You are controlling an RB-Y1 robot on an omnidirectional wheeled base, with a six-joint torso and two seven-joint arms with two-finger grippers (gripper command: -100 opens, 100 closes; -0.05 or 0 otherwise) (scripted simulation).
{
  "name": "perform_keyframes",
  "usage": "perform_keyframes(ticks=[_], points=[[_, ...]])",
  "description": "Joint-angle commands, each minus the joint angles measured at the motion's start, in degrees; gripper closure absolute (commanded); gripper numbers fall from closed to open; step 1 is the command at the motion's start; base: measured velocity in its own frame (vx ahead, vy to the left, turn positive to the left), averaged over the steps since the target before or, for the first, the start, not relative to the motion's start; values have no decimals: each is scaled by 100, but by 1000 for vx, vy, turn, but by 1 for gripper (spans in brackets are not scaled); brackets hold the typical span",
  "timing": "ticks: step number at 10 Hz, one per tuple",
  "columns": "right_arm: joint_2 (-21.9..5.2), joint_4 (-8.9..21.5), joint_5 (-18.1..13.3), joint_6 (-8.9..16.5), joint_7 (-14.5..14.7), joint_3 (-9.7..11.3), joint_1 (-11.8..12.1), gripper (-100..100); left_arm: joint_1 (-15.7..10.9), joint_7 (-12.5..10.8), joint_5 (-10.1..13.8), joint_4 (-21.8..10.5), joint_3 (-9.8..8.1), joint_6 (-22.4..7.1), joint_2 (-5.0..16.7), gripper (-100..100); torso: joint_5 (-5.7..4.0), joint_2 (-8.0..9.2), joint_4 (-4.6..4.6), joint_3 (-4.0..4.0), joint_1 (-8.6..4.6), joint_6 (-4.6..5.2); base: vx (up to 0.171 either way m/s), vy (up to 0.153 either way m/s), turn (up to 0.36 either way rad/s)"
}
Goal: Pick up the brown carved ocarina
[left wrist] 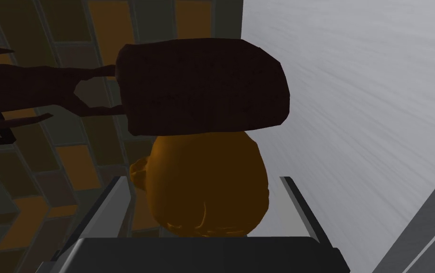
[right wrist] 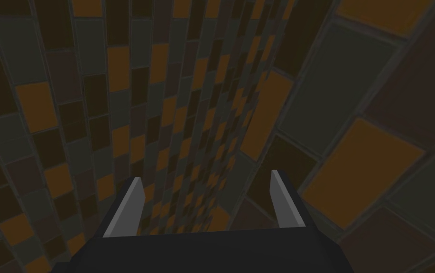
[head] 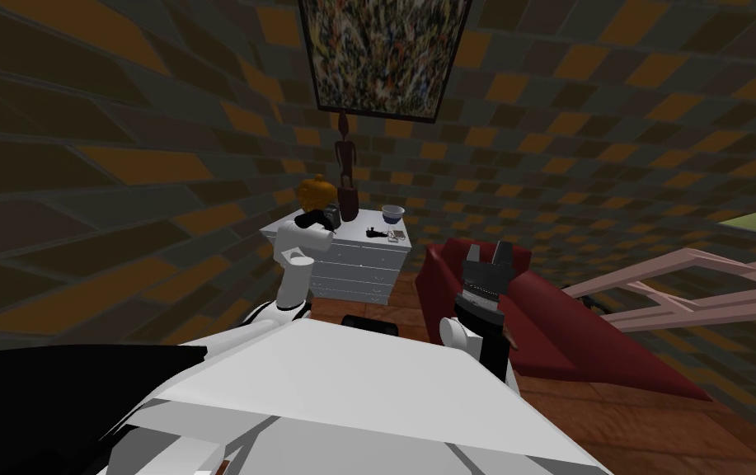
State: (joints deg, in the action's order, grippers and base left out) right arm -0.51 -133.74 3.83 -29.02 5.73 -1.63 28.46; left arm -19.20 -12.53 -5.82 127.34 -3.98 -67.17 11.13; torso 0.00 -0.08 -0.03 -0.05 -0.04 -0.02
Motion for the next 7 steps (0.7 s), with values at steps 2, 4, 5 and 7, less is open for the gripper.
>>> perform_keyframes(ticks=[2, 4, 5, 7], points=[[0, 0, 0, 0, 0, 0, 0, 0, -220, -12, -14, -60, 37, -393, -56, -100, 0, 3, 1, 2, 2, 0, 15, -5, -11], [0, 0, 0, 0, 0, 0, 0, 0, -406, -18, -22, -120, 71, -716, -104, -100, 0, 1, 0, 0, 0, 0, 24, -7, -22], [0, 0, 0, 0, 0, 0, 0, 0, -406, -18, -22, -120, 71, -872, -104, -100, -1, -2, 0, -1, -1, 1, 25, -9, -15], [0, 0, 0, 0, 0, 0, 0, 0, -579, -19, -30, -176, 108, -1162, -152, -100, 0, 3, 1, 2, 1, -1, 16, -6, -11]])
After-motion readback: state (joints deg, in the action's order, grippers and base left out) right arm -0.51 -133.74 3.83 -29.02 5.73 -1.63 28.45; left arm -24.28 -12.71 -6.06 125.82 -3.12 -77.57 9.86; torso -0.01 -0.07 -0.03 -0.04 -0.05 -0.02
